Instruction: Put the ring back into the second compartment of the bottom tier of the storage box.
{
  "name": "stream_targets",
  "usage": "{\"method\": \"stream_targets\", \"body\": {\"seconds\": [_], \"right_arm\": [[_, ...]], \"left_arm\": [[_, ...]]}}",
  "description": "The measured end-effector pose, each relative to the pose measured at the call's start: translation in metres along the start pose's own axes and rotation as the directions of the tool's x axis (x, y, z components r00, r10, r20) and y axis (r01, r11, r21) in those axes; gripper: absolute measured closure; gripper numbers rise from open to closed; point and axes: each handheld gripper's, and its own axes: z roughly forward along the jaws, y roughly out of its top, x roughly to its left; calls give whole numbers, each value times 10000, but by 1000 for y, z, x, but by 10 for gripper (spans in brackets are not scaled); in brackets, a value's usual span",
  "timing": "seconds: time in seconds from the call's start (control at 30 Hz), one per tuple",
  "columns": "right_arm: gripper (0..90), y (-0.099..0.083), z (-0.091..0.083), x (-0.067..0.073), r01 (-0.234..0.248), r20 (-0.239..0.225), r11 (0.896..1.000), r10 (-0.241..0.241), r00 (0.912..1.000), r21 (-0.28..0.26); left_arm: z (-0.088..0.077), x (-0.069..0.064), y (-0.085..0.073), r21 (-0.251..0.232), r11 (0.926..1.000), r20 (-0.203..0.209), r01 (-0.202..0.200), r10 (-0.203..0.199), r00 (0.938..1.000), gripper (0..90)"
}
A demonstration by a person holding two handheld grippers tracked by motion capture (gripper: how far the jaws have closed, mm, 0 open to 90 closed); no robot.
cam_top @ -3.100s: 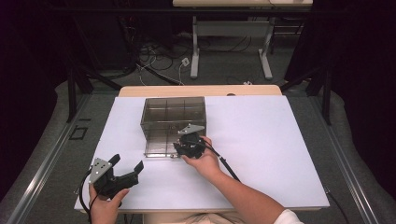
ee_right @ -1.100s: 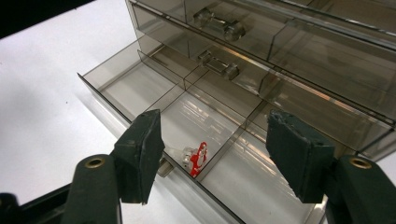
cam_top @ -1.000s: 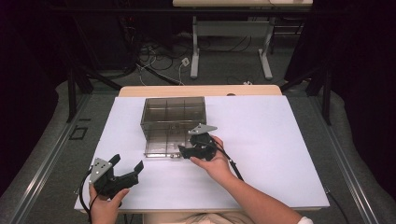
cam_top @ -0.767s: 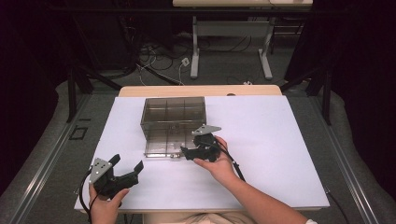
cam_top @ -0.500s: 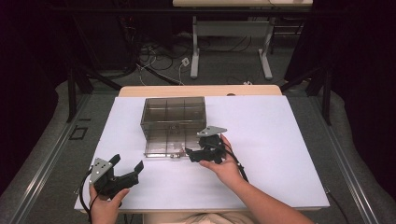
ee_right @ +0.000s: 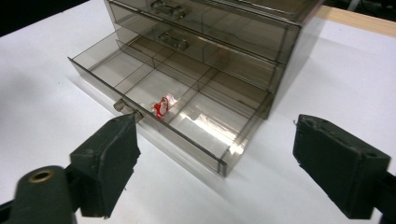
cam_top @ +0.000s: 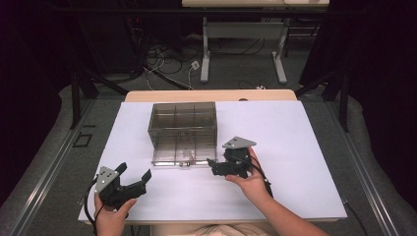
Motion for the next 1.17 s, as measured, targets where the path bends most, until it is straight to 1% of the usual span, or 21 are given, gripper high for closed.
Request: {"method": "stream_targets", "body": {"seconds": [0.13, 0.2, 0.23, 0.27, 0.3, 0.33, 0.37, 0.4, 0.5, 0.6, 0.67, 0.73, 0.77, 0.8, 0.87, 0.9, 1.0, 1.07, 1.1, 1.13, 1.17], "right_arm": [[77, -5, -10, -8, -105, -62, 9998, 104, 9999, -143], [59, -9, -16, -12, -99, 80, 9996, 101, 9999, -270], [46, -11, -18, -14, -144, 169, 9995, 148, 9997, -271], [17, -15, -24, -21, -358, 185, 9990, 363, 9992, -275], [17, -15, -24, -21, -358, 185, 9990, 363, 9992, -275], [12, -19, -29, -27, -515, 256, 9982, 523, 9983, -291], [12, -19, -29, -27, -515, 256, 9982, 523, 9983, -291], [8, -24, -34, -33, -663, 398, 9973, 675, 9969, -305], [0, -29, -37, -37, -706, 508, 9968, 725, 9961, -368], [0, -36, -43, -42, -635, 821, 9976, 656, 9945, -281], [0, -43, -48, -48, -608, 1213, 9976, 644, 9905, -325], [0, -44, -49, -49, -564, 1276, 9979, 602, 9900, -332], [0, -46, -51, -51, -646, 1410, 9974, 685, 9876, -317], [0, -47, -52, -53, -549, 1509, 9981, 583, 9868, -262], [0, -53, -57, -59, -765, 1715, 9967, 798, 9819, -252], [0, -53, -57, -59, -765, 1715, 9967, 798, 9819, -252], [0, -58, -61, -64, -1030, 1890, 9942, 1070, 9761, -309], [0, -62, -66, -70, -1072, 2051, 9938, 1110, 9724, -296], [0, -65, -68, -73, -1122, 2143, 9932, 1161, 9698, -301], [0, -69, -74, -81, -1244, 2373, 9919, 1265, 9632, -239], [0, -69, -74, -81, -1244, 2373, 9919, 1265, 9632, -239]], "left_arm": [[1, 0, 0, 19, 10000, 13, 12, -12, 10000, 54], [0, 0, 0, 15, 10000, 8, 10, -10, 10000, 54], [1, 0, 0, 10, 10000, 3, 39, -39, 10000, 54], [1, 0, 0, 38, 10000, -20, 24, -24, 10000, 55], [1, 0, 0, 43, 10000, -25, 23, -23, 10000, 55], [1, 0, 0, 58, 10000, -33, 3, -3, 10000, 55], [1, 0, 0, 58, 10000, -33, 3, -3, 10000, 55], [2, -1, 0, 68, 10000, -40, 3, -3, 10000, 55], [2, -1, 0, 86, 10000, -40, 3, -2, 10000, 56], [3, -1, 0, 82, 10000, -73, -12, 12, 10000, 56], [3, -1, -1, 71, 10000, -79, 1, -1, 10000, 56], [3, -1, 0, 76, 10000, -123, 1, 0, 9999, 56], [3, -1, 0, 72, 10000, -158, -3, 4, 9999, 56], [3, 0, 0, 66, 10000, -155, -6, 7, 9999, 56], [3, 0, -1, 54, 10000, -234, -14, 15, 9997, 56], [3, 0, 0, 50, 10000, -246, -15, 17, 9997, 56], [3, 0, 0, 50, 10000, -268, -7, 9, 9996, 56], [3, 0, 0, 73, 10000, -278, -4, 6, 9996, 56], [3, 0, -1, 84, 10000, -286, -6, 8, 9996, 55], [3, 1, -1, 140, 9999, -303, 8, -4, 9995, 55], [3, 1, -1, 140, 9999, -303, 8, -4, 9995, 54]]}}
